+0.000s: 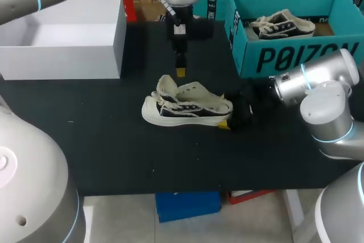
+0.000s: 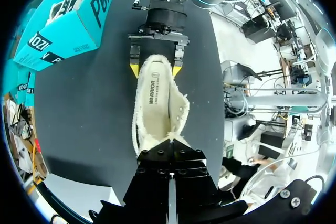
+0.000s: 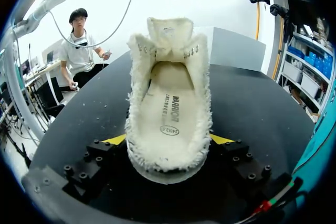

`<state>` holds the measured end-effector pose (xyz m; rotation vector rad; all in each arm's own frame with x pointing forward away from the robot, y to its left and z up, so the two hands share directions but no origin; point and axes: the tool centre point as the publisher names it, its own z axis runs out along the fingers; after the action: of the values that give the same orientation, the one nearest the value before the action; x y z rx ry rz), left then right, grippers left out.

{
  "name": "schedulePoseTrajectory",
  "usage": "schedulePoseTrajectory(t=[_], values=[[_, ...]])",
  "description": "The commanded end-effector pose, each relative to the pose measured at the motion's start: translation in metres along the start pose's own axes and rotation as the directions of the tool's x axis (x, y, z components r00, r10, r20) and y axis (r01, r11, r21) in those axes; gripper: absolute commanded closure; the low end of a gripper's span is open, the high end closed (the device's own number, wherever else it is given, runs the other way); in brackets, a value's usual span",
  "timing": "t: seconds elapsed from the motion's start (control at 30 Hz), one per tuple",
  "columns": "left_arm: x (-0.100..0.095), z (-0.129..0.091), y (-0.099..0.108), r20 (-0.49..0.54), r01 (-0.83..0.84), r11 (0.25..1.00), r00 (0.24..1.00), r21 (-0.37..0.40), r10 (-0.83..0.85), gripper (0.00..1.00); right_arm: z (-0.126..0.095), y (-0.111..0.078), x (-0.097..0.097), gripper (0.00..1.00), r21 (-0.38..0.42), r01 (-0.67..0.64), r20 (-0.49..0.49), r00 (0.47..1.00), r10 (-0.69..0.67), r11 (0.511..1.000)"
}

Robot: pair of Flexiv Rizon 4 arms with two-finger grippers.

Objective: Take the shoe out of the shoebox, open the shoe tongue, remove and reinsert the insole, then place the shoe into the shoebox

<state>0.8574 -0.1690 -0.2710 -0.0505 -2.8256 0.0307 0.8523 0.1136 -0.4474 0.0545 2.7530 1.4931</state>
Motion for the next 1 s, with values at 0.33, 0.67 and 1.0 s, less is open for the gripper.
schedulePoseTrajectory(t=[0.33, 0.67, 1.0], values=[[-0.001, 0.000, 0.000, 0.000, -0.001, 1.000, 1.000, 0.000, 0.001, 1.00, 0.001, -0.003, 0.000, 1.00, 0.003, -0.002, 0.001, 1.000, 0.002, 1.000], [0.000, 0.010, -0.011, -0.007, -0.039, 0.999, 0.999, 0.010, 0.039, 1.00, 0.001, -0.003, 0.000, 1.00, 0.003, -0.002, 0.001, 1.000, 0.002, 1.000], [-0.006, 0.039, -0.016, -0.032, -0.062, 0.997, 0.997, 0.036, 0.064, 1.00, 0.001, -0.003, 0.000, 1.00, 0.003, -0.002, 0.001, 1.000, 0.002, 1.000]])
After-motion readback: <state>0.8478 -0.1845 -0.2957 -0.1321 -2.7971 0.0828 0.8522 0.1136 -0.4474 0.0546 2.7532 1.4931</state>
